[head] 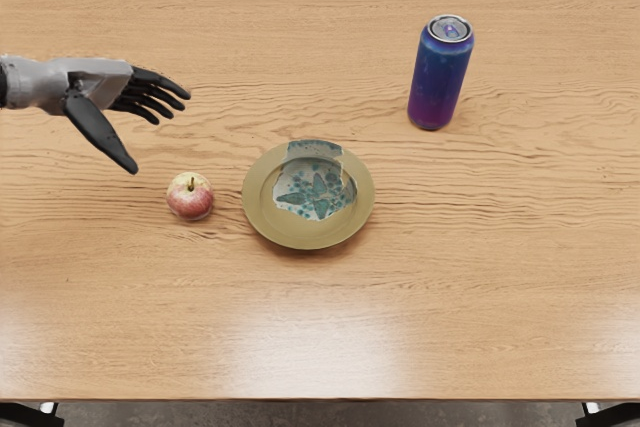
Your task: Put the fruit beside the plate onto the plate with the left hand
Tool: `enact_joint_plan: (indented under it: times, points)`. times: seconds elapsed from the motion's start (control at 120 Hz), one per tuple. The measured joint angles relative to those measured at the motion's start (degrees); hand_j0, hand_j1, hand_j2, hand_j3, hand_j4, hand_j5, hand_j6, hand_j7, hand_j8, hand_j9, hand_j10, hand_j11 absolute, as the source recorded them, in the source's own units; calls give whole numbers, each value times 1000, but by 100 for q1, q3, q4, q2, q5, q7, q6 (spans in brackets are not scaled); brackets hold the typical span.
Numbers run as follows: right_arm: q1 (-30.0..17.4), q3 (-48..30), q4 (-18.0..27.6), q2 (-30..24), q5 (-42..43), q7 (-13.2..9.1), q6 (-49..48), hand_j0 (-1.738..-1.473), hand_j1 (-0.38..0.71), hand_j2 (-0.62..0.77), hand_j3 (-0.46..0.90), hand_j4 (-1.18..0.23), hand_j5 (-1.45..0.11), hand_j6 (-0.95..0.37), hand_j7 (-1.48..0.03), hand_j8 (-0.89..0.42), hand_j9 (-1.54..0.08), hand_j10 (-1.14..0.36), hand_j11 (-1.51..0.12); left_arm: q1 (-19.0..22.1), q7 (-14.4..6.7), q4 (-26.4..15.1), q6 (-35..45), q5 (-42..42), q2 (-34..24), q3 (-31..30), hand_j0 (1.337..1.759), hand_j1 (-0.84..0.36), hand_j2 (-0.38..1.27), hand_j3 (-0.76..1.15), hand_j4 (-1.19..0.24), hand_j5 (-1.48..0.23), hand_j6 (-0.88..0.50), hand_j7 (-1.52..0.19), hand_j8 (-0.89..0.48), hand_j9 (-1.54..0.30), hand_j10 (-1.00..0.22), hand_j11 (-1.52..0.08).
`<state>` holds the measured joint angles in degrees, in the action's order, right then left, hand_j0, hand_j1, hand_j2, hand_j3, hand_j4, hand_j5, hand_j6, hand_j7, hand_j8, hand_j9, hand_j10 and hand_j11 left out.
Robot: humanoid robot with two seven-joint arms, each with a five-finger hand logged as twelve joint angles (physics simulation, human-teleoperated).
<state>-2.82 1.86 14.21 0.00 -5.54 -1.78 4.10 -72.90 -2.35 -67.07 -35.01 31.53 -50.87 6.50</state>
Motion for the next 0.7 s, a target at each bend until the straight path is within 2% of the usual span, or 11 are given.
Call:
enact_joint_plan:
  times: [0.05,0.108,0.133,0.183,0.217,0.258,0.308,0.375,0.45,0.533,0.7]
  points:
    - [3,-1,1,0,0,1,1,-1658,-310,-7,0,-33,-43,-33,-43,-33,-43,-33,-43,-8,-52,0,0,1,-22,5,1658,55,51,0,-250,-321,-250,-321,-250,-321,-249,-321]
    - [6,1,1,0,0,1,2,-1658,-310,-7,0,-33,-43,-33,-43,-33,-43,-33,-43,-91,-449,-54,0,-9,-8,29,1658,55,52,0,-250,-321,-250,-321,-250,-321,-249,-321]
    - [6,0,2,0,0,2,2,-1658,-310,-7,0,-33,-43,-33,-43,-33,-43,-33,-43,-150,-748,-123,0,-10,8,35,1658,55,52,0,-250,-321,-250,-321,-250,-321,-249,-321]
    - [7,0,2,0,0,1,3,-1658,-310,-7,0,-33,-43,-33,-43,-33,-43,-33,-43,-187,-1595,-430,0,-8,18,45,1658,55,51,0,-250,-321,-250,-321,-250,-321,-249,-321]
    - [7,0,2,0,0,0,3,-1658,-310,-7,0,-33,-43,-33,-43,-33,-43,-33,-43,-253,-2052,-709,-1,-1,16,49,1658,55,52,0,-250,-321,-251,-321,-251,-321,-250,-321]
    - [5,1,2,0,0,-1,3,-1658,-310,-7,0,-33,-43,-33,-43,-33,-43,-33,-43,-520,-2452,-982,-1,8,-60,55,1658,55,51,0,-251,-322,-251,-321,-251,-321,-250,-321]
    - [3,4,2,0,0,-3,3,-1658,-310,-7,0,-33,-43,-33,-43,-33,-43,-33,-43,-727,-2762,-1332,-1,181,-199,63,1658,54,51,0,-250,-322,-251,-322,-251,-322,-250,-322]
    - [2,5,2,0,0,-5,3,-1658,-310,-7,0,-33,-43,-33,-43,-33,-43,-33,-43,-742,-3000,-1836,-1,590,-340,68,1658,54,51,0,-251,-322,-251,-322,-251,-322,-250,-322]
    - [1,6,2,0,0,-6,3,-1658,-310,-7,0,-33,-43,-33,-43,-33,-43,-33,-43,-762,-3136,-2161,-1,1134,-251,70,1658,53,51,0,-252,-323,-252,-323,-252,-322,-251,-322]
    - [1,7,2,0,0,-6,3,-1658,-310,-7,0,-33,-43,-33,-43,-33,-43,-33,-43,-734,-3207,-2385,238,1793,-138,60,1658,53,51,0,-252,-323,-253,-323,-253,-323,-252,-323]
    - [1,2,3,0,0,-6,3,-1658,-310,-7,0,-33,-43,-33,-43,-33,-43,-33,-43,-359,-3253,-2528,1442,2912,499,13,1658,51,52,0,-254,-326,-255,-326,-255,-325,-253,-325]
